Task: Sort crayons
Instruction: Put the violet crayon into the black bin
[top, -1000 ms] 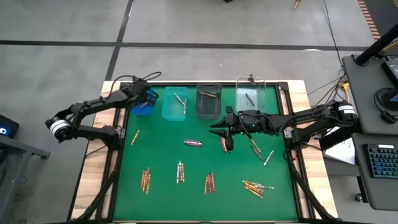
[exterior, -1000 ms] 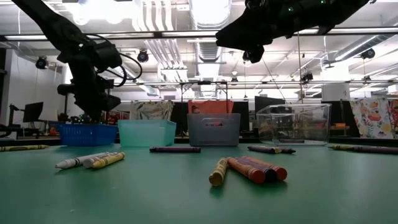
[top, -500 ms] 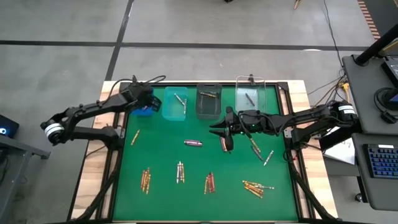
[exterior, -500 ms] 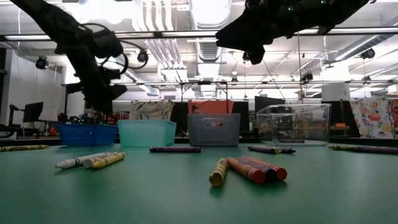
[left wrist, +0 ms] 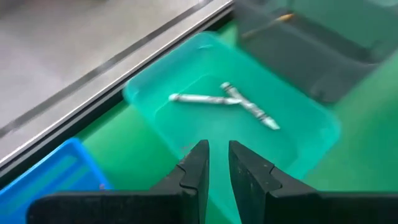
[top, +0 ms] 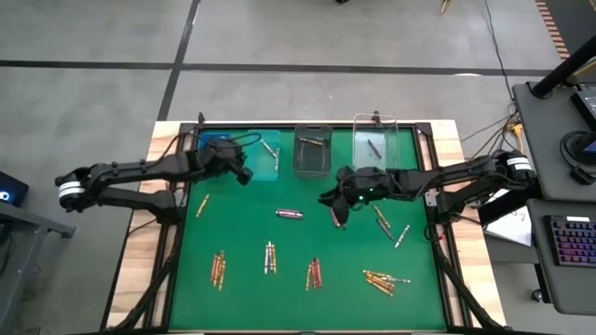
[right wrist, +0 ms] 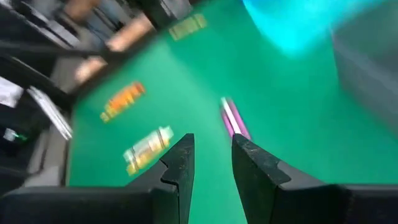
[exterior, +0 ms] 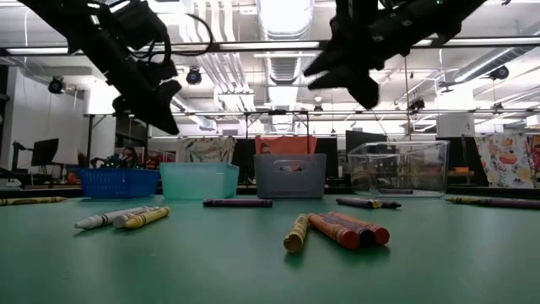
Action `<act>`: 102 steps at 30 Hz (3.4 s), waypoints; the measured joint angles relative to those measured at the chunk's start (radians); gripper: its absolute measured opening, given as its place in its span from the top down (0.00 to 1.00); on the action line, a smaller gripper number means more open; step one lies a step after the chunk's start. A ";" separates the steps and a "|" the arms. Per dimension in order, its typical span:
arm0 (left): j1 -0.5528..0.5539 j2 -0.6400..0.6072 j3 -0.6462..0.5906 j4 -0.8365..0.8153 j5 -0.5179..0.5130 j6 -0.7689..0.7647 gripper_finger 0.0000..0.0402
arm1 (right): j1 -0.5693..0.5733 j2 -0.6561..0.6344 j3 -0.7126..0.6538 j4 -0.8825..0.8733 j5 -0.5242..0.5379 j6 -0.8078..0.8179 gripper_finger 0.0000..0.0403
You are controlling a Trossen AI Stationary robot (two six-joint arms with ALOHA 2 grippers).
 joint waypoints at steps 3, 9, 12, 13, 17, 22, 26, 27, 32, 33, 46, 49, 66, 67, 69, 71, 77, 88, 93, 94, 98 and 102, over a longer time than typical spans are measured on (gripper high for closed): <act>-0.033 0.000 0.000 0.021 0.000 0.009 0.89 | 0.025 0.000 0.040 -0.197 0.000 0.077 0.76; -0.042 -0.001 0.000 0.045 -0.003 0.010 0.89 | 0.095 0.000 0.092 -0.492 -0.001 0.253 0.76; -0.042 -0.001 0.000 0.053 -0.009 0.021 0.89 | 0.124 0.000 0.121 -0.655 -0.004 0.347 0.76; -0.042 -0.001 0.000 0.057 -0.009 0.026 0.89 | 0.134 0.000 0.129 -0.716 -0.005 0.379 0.76; -0.042 -0.001 0.000 0.070 -0.010 0.031 0.89 | 0.167 0.000 0.148 -0.901 -0.025 0.501 0.76; -0.042 -0.001 0.000 0.072 -0.010 0.031 0.89 | 0.213 0.000 0.136 -1.019 -0.055 0.623 0.76; -0.042 -0.001 0.000 0.072 -0.010 0.031 0.89 | 0.256 0.000 0.120 -1.066 -0.064 0.708 0.76; -0.042 -0.001 0.000 0.073 -0.010 0.031 0.89 | 0.266 0.000 0.116 -1.070 -0.072 0.725 0.76; -0.042 -0.001 0.000 0.076 -0.011 0.031 0.89 | 0.310 0.000 0.068 -1.065 -0.083 0.821 0.76; -0.042 -0.001 0.000 0.076 -0.011 0.031 0.89 | 0.315 0.000 0.057 -1.065 -0.085 0.830 0.76; -0.042 0.000 0.000 0.098 -0.011 0.031 0.89 | 0.321 0.008 -0.012 -0.983 -0.082 0.866 0.76; -0.042 0.000 0.000 0.098 -0.011 0.031 0.89 | 0.321 0.036 -0.012 -0.981 -0.082 0.866 0.76; -0.042 0.000 0.000 0.098 -0.011 0.031 0.89 | 0.320 0.213 -0.012 -0.975 -0.078 0.766 0.76; -0.042 0.000 0.000 0.098 -0.011 0.031 0.89 | 0.320 0.221 -0.011 -0.973 -0.078 0.762 0.76; -0.042 0.000 0.000 0.098 -0.011 0.031 0.89 | 0.320 0.234 -0.010 -0.963 -0.078 0.743 0.77; -0.042 0.000 0.000 0.098 -0.011 0.031 0.89 | 0.320 0.246 -0.009 -0.951 -0.079 0.729 0.79; -0.042 0.000 0.000 0.098 -0.011 0.031 0.89 | 0.318 0.248 -0.008 -0.928 -0.079 0.704 0.88; -0.042 0.000 0.000 0.098 -0.011 0.023 0.89 | 0.317 0.177 -0.011 -0.880 -0.075 0.673 0.98; -0.042 0.000 0.000 0.098 -0.010 0.005 0.89 | 0.313 0.086 -0.011 -0.772 -0.051 0.631 0.98; -0.042 0.000 0.000 0.098 -0.010 0.004 0.89 | 0.311 0.067 -0.010 -0.742 -0.028 0.619 0.98; -0.042 0.000 0.000 0.107 -0.010 0.001 0.89 | 0.284 -0.002 -0.010 -0.592 0.064 0.516 0.98; -0.042 0.000 0.000 0.134 -0.009 0.001 0.89 | 0.229 -0.041 -0.010 -0.415 0.139 0.353 0.98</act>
